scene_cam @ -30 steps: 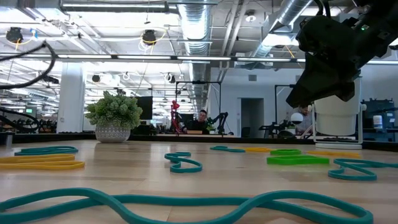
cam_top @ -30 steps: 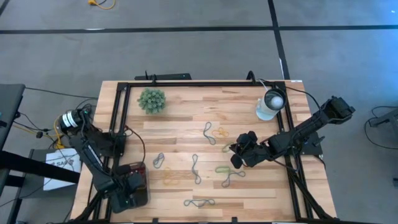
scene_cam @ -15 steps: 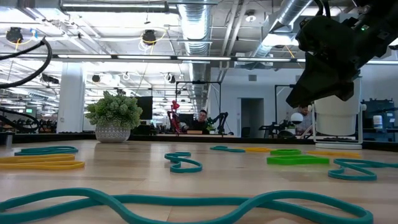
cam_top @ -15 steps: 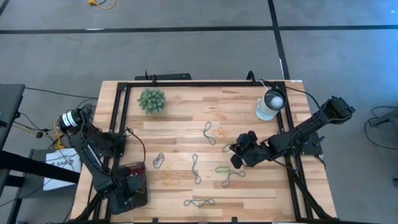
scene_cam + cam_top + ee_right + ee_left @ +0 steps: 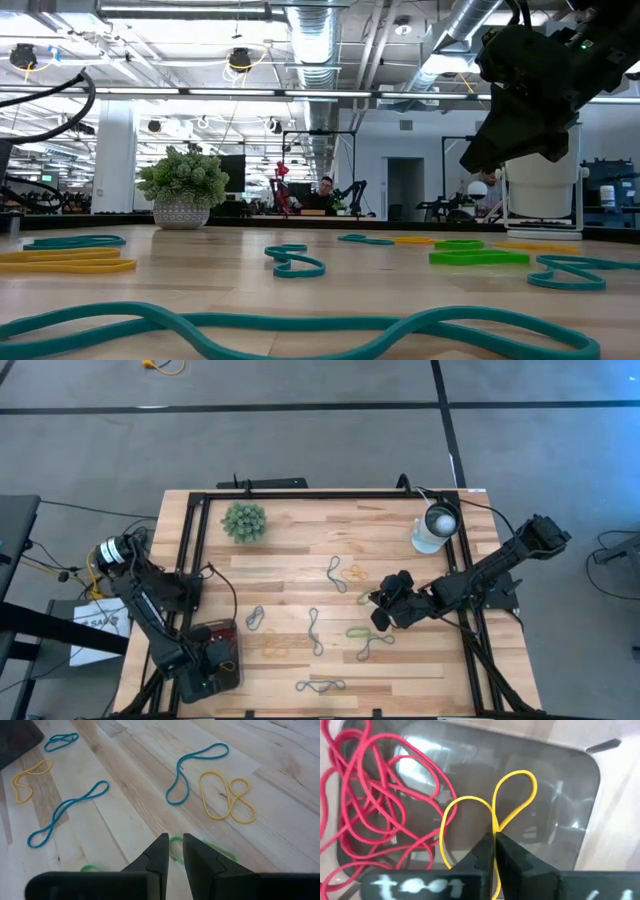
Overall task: Pick and place items into bin
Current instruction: Put the yellow rubber band into the black bin
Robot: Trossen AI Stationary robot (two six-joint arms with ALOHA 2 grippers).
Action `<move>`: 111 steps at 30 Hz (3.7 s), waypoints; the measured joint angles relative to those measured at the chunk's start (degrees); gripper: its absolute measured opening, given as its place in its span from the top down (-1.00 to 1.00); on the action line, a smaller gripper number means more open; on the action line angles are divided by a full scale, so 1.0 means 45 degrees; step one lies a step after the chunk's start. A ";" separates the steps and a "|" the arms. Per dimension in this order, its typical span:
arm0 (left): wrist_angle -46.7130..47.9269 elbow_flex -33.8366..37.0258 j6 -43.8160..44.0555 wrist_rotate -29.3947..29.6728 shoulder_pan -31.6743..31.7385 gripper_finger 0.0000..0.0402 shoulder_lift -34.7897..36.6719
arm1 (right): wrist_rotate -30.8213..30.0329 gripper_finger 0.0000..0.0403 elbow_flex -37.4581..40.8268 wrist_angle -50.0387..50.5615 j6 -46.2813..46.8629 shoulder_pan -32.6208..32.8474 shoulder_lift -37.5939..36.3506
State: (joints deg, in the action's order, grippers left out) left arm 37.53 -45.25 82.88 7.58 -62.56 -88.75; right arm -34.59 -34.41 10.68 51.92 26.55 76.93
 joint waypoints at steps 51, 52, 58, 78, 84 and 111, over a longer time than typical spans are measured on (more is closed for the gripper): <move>-0.4772 -0.0010 -1.0035 0.2117 0.6154 0.55 0.1988 | 0.0000 0.75 0.0000 0.0015 -0.0206 -0.0005 0.0000; -0.4944 -0.0008 -1.0201 0.1633 0.6225 0.55 0.1534 | 0.0000 0.75 0.0000 0.0011 -0.0254 -0.0005 0.0000; -0.6042 0.0000 -1.0384 -0.0247 0.6343 0.55 -0.0604 | 0.0000 0.75 0.0000 -0.0005 -0.0296 -0.0005 0.0000; -0.6322 0.0000 -1.0813 0.0746 0.6833 0.55 -0.1574 | -0.0034 0.75 0.0000 -0.0097 -0.0301 -0.0010 0.0000; -0.6723 0.0000 -1.0812 0.1028 0.6823 0.55 -0.1608 | -0.0039 0.75 0.0000 -0.0097 -0.0301 -0.0010 0.0000; -0.4762 -0.1116 -1.0390 0.1150 0.6189 1.00 -0.1761 | -0.0039 0.75 0.0000 -0.0088 -0.0316 -0.0009 0.0000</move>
State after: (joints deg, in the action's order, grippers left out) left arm 16.10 -50.28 36.12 12.76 -34.71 -96.68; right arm -34.76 -34.41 10.28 50.50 26.51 76.93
